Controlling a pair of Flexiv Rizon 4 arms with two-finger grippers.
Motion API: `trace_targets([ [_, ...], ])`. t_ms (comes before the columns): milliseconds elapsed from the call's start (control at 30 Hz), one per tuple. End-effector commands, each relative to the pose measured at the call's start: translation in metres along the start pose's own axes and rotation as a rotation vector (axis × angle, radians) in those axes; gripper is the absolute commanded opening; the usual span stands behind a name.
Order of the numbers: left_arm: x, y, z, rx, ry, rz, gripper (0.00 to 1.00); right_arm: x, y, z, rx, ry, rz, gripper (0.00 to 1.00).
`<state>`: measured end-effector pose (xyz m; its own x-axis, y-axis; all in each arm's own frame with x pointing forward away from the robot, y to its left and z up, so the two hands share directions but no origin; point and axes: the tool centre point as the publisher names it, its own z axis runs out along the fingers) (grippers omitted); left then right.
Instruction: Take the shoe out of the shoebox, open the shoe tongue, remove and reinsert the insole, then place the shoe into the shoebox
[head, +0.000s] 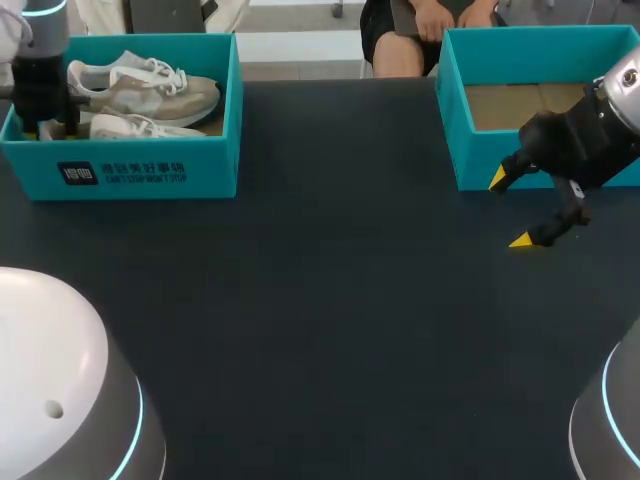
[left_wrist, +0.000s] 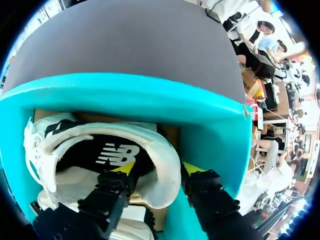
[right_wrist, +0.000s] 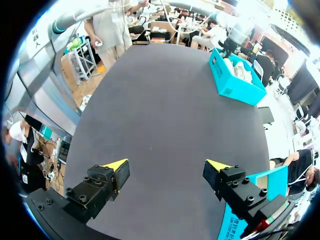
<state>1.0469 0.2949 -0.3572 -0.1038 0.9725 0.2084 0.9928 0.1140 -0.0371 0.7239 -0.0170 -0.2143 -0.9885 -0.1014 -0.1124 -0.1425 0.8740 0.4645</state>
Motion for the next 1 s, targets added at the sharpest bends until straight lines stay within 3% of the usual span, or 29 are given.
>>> trace_targets([
  [33, -0.005, 0.001, 0.002, -0.003, 0.004, -0.002, 0.29, 0.0, 0.0, 0.001, 0.002, -0.001, 0.0, 1.0],
  [67, -0.005, 0.001, 0.002, -0.001, 0.004, 0.0, 0.07, 0.0, 0.0, 0.001, 0.002, -0.001, 0.0, 1.0],
  [100, -0.004, 0.001, 0.001, -0.001, 0.005, 0.0, 0.0, 0.0, 0.0, 0.001, 0.002, -0.001, 0.0, 1.0],
  [433, 0.011, 0.001, -0.023, 0.035, 0.013, 0.061, 0.0, 0.0, 0.0, 0.001, 0.002, -0.001, 0.0, 1.0],
  [533, 0.017, -0.004, -0.039, 0.055, -0.007, 0.12, 0.0, 0.0, 0.0, 0.001, 0.002, -0.001, 0.0, 1.0],
  [733, 0.031, -0.013, -0.077, 0.003, 0.015, 0.207, 0.0, 0.0, 0.0, 0.001, 0.002, -0.001, 0.0, 1.0],
  [1000, 0.055, -0.016, -0.132, 0.024, 0.013, 0.302, 0.0, 0.0, 0.0, 0.001, 0.002, -0.001, 0.0, 1.0],
])
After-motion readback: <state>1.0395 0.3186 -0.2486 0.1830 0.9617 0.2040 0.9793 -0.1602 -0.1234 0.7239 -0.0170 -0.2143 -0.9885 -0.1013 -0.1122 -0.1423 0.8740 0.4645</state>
